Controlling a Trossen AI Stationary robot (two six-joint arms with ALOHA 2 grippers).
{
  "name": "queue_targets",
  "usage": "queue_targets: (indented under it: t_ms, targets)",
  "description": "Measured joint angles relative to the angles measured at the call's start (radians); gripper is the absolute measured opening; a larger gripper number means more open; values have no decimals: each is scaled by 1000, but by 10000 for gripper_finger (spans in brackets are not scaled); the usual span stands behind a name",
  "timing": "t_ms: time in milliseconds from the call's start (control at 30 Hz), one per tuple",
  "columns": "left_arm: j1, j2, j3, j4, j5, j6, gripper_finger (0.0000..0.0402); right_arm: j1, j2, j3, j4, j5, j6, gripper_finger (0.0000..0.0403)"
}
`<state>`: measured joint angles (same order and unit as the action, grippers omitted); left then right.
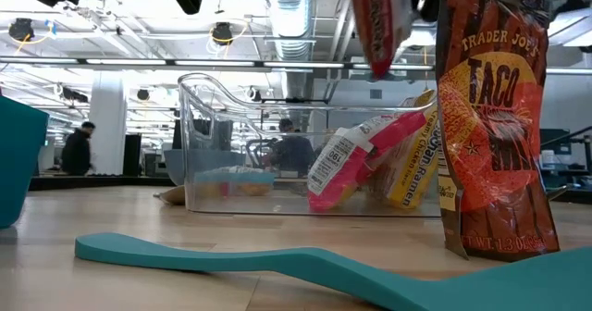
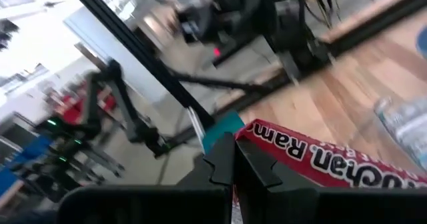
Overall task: Pick & Place Food Item
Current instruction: Put the red noodle pack into the transparent bin
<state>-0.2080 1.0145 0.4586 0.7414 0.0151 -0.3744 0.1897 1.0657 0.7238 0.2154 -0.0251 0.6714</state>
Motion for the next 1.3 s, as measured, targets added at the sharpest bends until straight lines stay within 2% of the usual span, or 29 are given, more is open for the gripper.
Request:
queue_targets:
  t_ms: [233,600,833,1300]
  targets:
    - [0,0,0,0,0,0,186,0,146,149,-157,-1,0,0]
    - [0,0,0,0,0,0,186,0,328,290,-263,-1,-20,0]
    - [0,0,0,0,0,0,186,-1,426,319,-269,-1,-37,0]
    - [0,0,0,0,0,0,186,-9,513,350,-287,3,-107,0]
